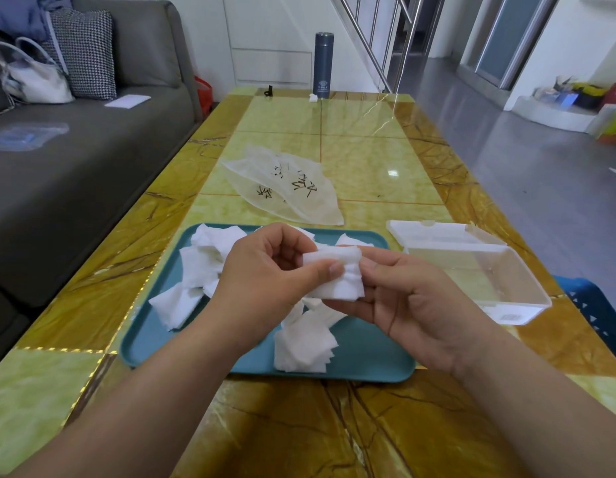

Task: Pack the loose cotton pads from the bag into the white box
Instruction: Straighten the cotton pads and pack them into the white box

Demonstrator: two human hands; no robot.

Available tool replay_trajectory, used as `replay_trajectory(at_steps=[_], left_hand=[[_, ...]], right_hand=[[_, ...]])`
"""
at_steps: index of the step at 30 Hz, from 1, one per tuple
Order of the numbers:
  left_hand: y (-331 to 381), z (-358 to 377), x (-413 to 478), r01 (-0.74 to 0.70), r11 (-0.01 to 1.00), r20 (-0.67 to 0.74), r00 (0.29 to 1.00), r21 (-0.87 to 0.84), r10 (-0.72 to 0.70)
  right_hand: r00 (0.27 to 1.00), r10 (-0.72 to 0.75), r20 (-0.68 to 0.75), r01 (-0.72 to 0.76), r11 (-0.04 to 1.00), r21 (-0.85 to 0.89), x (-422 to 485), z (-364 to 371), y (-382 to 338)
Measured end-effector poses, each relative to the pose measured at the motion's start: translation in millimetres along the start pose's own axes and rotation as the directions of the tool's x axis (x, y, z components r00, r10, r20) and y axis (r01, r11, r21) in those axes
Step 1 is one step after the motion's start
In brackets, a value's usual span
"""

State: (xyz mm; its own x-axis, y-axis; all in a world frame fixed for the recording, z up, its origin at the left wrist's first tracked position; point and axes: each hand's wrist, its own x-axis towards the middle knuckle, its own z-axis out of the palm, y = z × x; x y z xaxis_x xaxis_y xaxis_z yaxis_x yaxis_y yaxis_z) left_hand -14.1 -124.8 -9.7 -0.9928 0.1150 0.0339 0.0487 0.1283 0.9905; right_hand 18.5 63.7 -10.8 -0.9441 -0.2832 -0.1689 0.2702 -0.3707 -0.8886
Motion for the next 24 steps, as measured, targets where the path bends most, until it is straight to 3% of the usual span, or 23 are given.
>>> replay_trajectory(at_steps=[7, 24], left_hand=[[0.0, -4.7, 1.3, 0.009, 0.998, 0.028, 1.0, -0.058, -0.008], [2.2, -14.7, 5.8, 0.047, 0.99, -0.003, 0.999, -0.134, -0.048]], right_hand=[[0.993, -0.044, -0.108, 0.045, 0.999, -0.001, 3.3, -2.9, 3.5], [0.982, -0.046, -0.181, 0.058, 0.997, 0.057, 3.3, -1.9, 0.4]])
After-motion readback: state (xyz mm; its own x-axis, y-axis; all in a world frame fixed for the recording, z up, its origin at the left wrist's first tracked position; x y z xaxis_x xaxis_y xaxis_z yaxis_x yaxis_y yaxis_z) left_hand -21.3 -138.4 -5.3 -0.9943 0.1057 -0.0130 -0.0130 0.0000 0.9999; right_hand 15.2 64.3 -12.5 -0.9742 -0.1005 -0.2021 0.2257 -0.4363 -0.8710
